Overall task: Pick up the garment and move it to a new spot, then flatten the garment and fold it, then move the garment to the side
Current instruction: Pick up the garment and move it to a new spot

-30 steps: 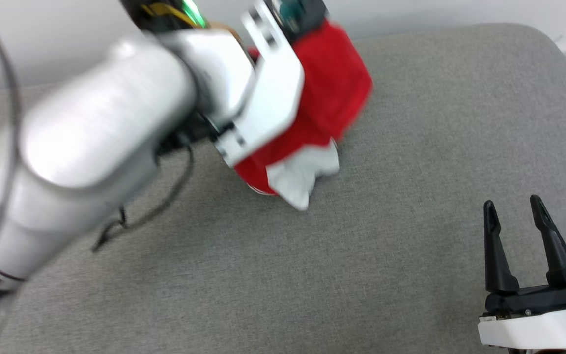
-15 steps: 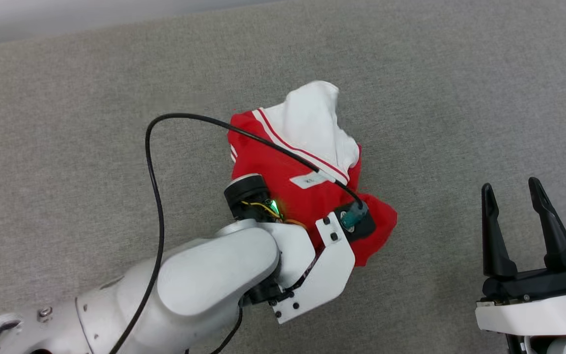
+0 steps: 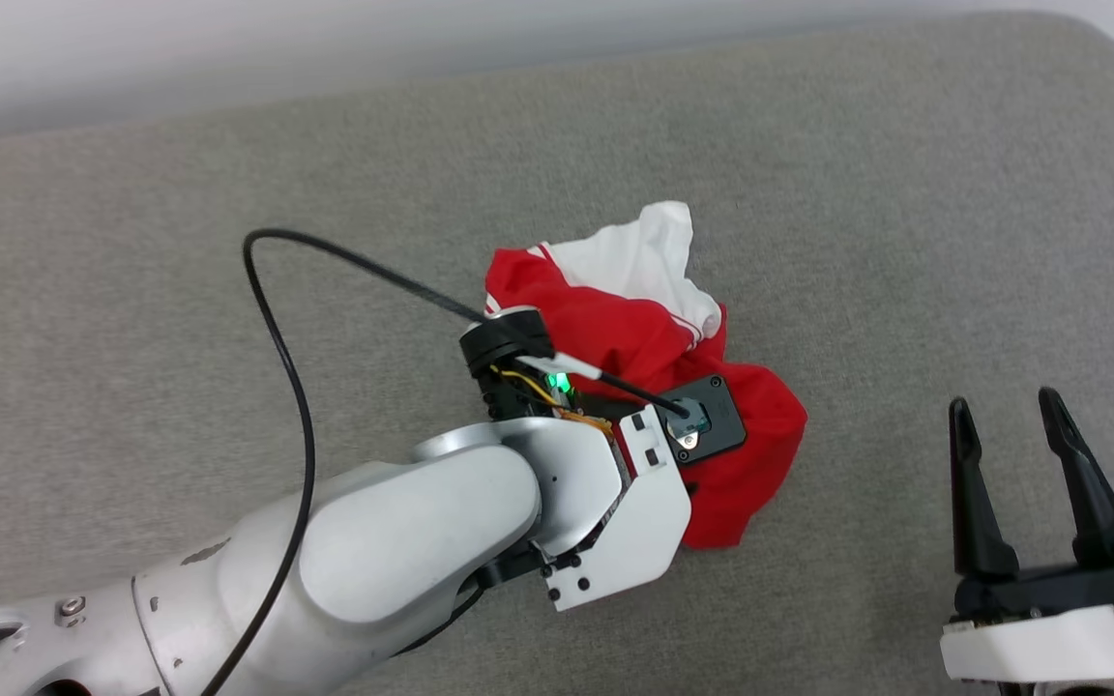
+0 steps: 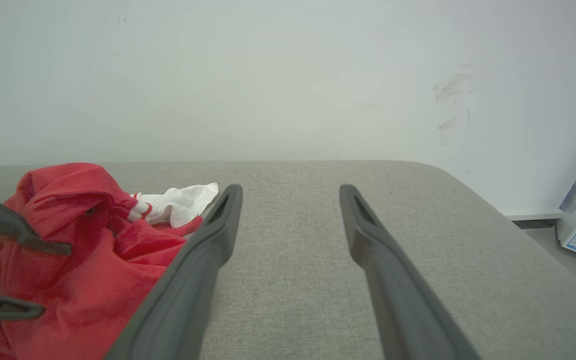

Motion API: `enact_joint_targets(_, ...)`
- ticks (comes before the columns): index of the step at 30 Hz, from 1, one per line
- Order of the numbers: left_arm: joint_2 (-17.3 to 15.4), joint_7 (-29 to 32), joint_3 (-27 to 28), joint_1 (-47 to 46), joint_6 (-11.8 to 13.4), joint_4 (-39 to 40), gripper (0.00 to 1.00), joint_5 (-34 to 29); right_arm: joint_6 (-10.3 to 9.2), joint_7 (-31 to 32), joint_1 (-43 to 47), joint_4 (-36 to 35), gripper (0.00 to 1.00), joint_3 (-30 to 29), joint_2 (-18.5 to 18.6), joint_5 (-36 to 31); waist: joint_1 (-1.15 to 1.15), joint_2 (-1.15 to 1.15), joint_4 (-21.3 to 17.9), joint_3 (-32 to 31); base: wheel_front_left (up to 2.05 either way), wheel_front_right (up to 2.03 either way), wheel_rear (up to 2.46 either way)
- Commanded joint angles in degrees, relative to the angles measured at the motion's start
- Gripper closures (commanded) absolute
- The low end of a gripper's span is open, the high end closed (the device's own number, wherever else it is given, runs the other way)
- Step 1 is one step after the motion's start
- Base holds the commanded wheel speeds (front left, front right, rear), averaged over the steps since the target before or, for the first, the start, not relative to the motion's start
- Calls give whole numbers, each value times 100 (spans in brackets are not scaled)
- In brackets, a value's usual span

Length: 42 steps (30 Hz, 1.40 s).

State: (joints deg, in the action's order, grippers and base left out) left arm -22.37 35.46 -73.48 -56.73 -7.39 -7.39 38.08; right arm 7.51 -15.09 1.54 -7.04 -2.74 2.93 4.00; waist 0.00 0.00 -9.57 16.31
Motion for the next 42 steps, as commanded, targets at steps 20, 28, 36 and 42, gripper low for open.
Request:
enact_joint_targets(20,-160,-4445,1539,1551,2485,-17,0,-791,-4,-12,654,135,0,-342,-10,-121,0,0,930,-1025,0,0,0)
enact_joint_targets(28,-232,-5032,2218,2489,3405,-79,0,-720,-4,-12,679,168,0,-352,-10,-153,0,0,1037,-1057,0,0,0)
enact_joint_targets(36,-139,-5065,3361,3615,3878,495,0,-1292,-4,-12,689,186,0,-329,-11,-101,0,0,1067,-1082,0,0,0)
enact_joint_targets(42,84,-5066,4176,4451,3693,774,0,-1675,-4,-12,701,197,0,-323,-11,-43,0,0,1072,-1088,0,0,0)
